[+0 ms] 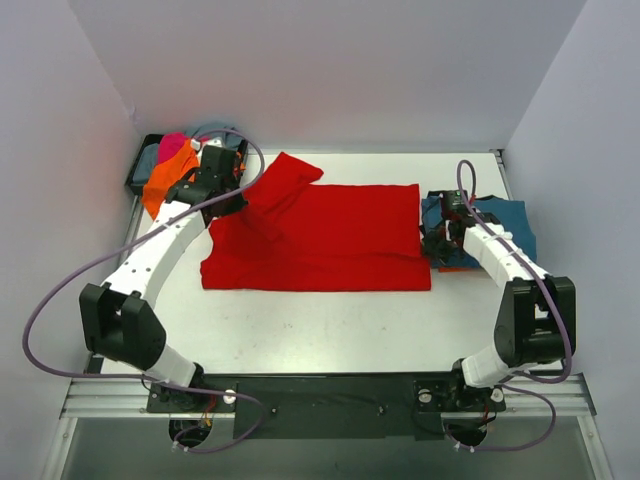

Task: Fold and stack the t-shirts

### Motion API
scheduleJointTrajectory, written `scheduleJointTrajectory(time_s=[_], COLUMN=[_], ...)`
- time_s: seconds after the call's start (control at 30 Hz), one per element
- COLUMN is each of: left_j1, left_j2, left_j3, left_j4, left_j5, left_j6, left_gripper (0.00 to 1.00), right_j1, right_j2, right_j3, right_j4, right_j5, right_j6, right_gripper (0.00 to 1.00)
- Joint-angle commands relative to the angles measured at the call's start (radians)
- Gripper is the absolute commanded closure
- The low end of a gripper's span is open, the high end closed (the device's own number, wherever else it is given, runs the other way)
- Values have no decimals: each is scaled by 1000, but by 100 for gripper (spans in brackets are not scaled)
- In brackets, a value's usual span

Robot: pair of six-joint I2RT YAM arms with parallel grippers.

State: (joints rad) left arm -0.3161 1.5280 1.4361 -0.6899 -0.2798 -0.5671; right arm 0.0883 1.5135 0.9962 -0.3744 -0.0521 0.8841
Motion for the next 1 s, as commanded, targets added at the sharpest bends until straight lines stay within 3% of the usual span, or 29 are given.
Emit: scheduleJointTrajectory(time_s=[0.0, 0.17, 0.2, 0.23, 0.3, 0.6, 0.87, 0.93, 0.97], left_j1=[20, 20, 20, 20, 20, 25, 40, 40, 41], left_j2=[40, 90, 107, 125, 156, 317, 415, 434, 439], left_j3=[49, 49, 46, 46, 35, 132, 205, 222, 231], left_j4=[58, 82, 95, 99, 131, 135, 142, 148, 147], left_j5=[17, 24, 24, 13, 8, 10, 28, 60, 76], left_j6=[1, -16, -22, -25, -39, -66, -79, -77, -79], left_gripper=[100, 100, 100, 100, 100, 100, 100, 83, 65], right_j1=[-13, -22, -24, -25, -24, -9, 7, 8, 8], right_j2=[13, 33, 39, 43, 37, -91, -255, -283, -291], right_j3=[42, 47, 45, 48, 33, -105, -379, -409, -412], right_j4=[-8, 2, 11, 12, 26, 42, 150, 161, 161], right_j5=[11, 11, 2, -12, -15, -6, -5, 9, 14], right_j6=[-8, -10, -19, -30, -33, -13, 114, 127, 128], right_gripper=[100, 100, 92, 70, 59, 60, 66, 66, 66])
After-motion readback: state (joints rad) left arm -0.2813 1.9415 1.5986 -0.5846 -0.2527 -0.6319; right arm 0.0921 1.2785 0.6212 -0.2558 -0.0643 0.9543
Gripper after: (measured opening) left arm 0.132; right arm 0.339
